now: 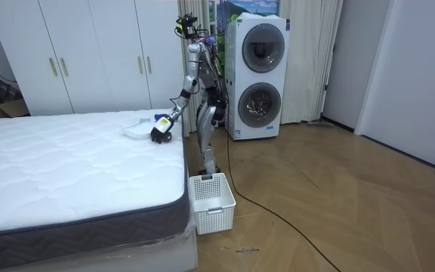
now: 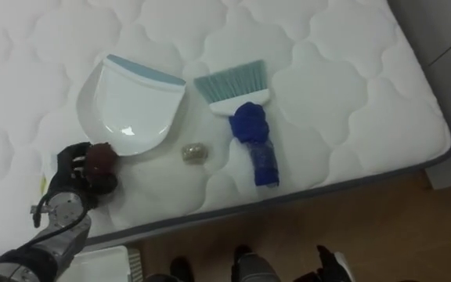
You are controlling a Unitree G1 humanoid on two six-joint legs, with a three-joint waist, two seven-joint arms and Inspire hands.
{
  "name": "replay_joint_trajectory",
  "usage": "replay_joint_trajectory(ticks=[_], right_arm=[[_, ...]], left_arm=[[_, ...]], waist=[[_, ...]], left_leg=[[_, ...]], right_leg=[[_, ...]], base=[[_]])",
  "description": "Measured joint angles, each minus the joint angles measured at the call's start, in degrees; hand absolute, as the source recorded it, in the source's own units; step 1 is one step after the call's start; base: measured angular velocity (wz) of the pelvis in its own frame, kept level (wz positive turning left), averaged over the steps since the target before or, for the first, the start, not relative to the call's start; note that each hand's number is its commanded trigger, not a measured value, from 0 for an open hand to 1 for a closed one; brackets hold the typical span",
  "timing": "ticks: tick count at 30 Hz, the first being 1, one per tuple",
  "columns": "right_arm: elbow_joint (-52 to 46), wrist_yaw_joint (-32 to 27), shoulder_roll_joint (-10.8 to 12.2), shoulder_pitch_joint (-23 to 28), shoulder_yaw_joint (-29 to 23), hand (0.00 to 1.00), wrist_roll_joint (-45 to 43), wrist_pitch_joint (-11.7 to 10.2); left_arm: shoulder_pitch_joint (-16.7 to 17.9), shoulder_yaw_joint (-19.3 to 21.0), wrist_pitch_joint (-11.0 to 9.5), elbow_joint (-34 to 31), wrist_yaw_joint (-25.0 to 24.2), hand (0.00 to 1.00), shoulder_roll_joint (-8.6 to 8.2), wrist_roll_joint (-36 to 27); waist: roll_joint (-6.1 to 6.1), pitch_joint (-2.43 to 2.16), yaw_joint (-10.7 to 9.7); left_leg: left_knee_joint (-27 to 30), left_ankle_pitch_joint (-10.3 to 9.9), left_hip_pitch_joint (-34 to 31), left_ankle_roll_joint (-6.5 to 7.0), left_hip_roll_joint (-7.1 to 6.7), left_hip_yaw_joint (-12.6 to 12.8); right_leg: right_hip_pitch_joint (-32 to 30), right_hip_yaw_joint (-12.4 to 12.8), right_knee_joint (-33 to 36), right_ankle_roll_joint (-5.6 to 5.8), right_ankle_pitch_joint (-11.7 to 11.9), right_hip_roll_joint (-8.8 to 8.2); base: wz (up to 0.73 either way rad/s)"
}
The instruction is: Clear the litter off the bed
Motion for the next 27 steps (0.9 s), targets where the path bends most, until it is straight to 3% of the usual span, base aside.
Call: replay_joint_trajectory(ticks=[4,7,10,15,27], right_arm=[[-0.06,-0.01,-0.01,0.06,-0.05,0.0,-0.05,0.0],[-0.29,-0.08,-0.01,-0.03,-0.04,0.0,-0.02,0.13],[-0.35,-0.22,0.0,-0.09,-0.04,0.0,-0.02,0.4],[-0.36,-0.23,-0.01,-0.04,-0.04,0.0,-0.02,0.45],[-0.35,-0.79,0.21,-0.08,-0.01,0.0,0.7,1.11]], left_arm=[[-0.06,0.19,1.65,0.13,-0.53,1.0,0.23,-0.25],[-0.05,-0.03,2.57,1.26,-3.35,1.0,-0.52,-0.53],[-0.05,0.07,2.61,2.01,-4.75,1.0,-2.07,-0.75],[-0.14,0.3,3.49,2.17,-6.52,1.0,-2.02,-1.33],[0.46,0.07,3.44,2.21,-6.37,1.0,-1.92,-1.25]], waist=[[0.02,0.0,-0.14],[0.02,0.01,-0.11],[0.02,0.01,0.01],[0.02,0.01,-0.03],[-0.05,0.05,0.19]], left_leg=[[-0.29,0.0,0.01,0.0,0.0,0.02],[-0.33,0.0,-0.01,-0.01,0.0,0.03],[-0.27,-0.01,-0.05,-0.01,0.02,0.03],[-0.21,-0.01,-0.05,-0.01,0.07,0.04],[0.05,-0.06,-0.04,-0.08,0.03,-0.01]], right_leg=[[0.01,-0.04,-0.16,0.01,-0.01,-0.01],[0.04,-0.06,-0.2,0.02,-0.03,-0.01],[0.04,-0.12,-0.16,0.03,-0.04,-0.02],[0.02,-0.13,0.0,0.02,-0.05,-0.01],[-0.27,-0.01,0.64,-0.1,-0.32,-0.03]], base=[[0.0],[0.0],[0.0],[0.0],[0.0]])
